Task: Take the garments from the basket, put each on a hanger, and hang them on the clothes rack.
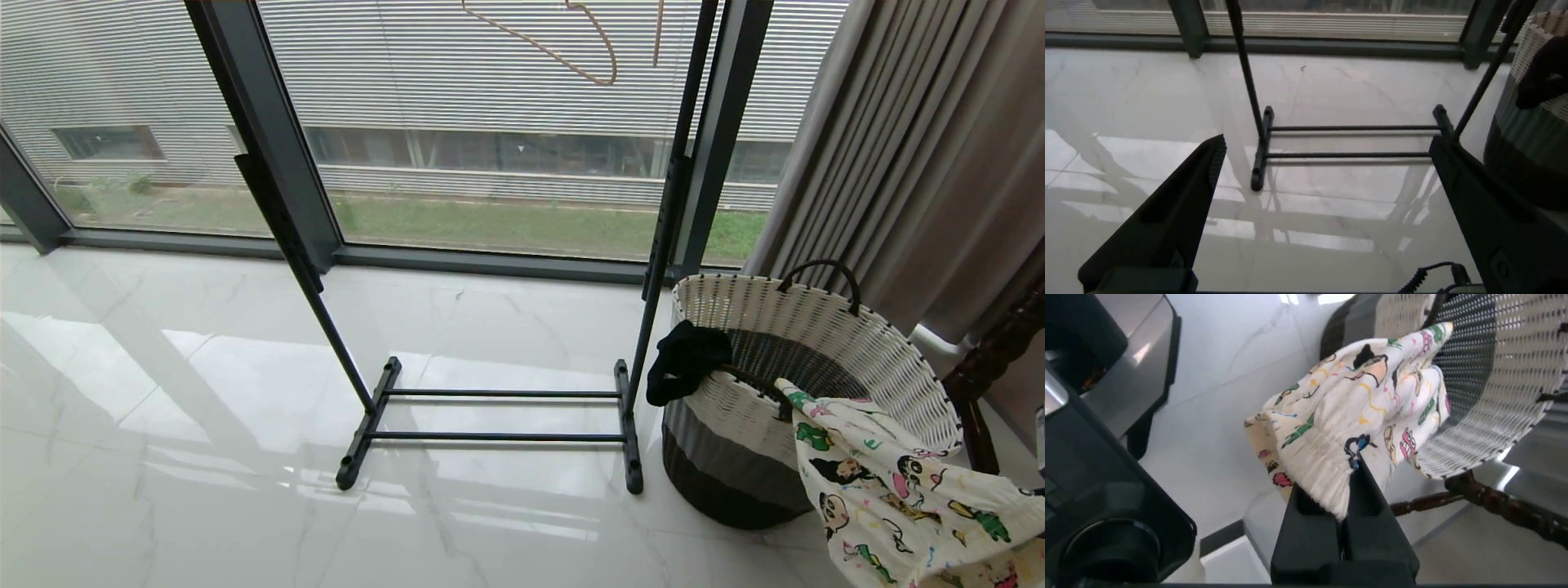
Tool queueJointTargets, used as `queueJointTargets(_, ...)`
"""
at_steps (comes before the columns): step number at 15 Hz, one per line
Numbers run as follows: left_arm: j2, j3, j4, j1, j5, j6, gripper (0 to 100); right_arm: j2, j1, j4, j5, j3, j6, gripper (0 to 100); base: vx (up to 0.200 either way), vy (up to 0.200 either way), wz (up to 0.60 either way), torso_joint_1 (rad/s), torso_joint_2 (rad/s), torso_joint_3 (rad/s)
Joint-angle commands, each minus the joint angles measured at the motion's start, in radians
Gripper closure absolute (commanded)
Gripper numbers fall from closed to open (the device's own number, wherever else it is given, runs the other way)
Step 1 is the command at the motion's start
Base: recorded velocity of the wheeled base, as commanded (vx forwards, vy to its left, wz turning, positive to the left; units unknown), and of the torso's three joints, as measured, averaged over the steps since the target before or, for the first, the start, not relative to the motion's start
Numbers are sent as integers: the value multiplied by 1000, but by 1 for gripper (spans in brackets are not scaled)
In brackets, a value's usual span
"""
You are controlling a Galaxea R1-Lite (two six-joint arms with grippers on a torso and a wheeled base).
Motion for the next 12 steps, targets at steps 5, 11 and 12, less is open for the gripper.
queueJointTargets(5, 488, -406, -59, -66, -85, -186, 0, 71, 168, -86, 2, 5, 103, 100, 0, 0, 0, 0, 0, 0)
queueJointTargets(11, 1084, -560, -510, -261, -62, -343, 0, 105, 223, -269, 2, 6, 176, 100, 0, 0, 0, 0, 0, 0)
queueJointTargets(12, 1112, -547, -515, -336, -47, -343, 0, 113, 243, -301, 2, 8, 187, 100, 0, 0, 0, 0, 0, 0)
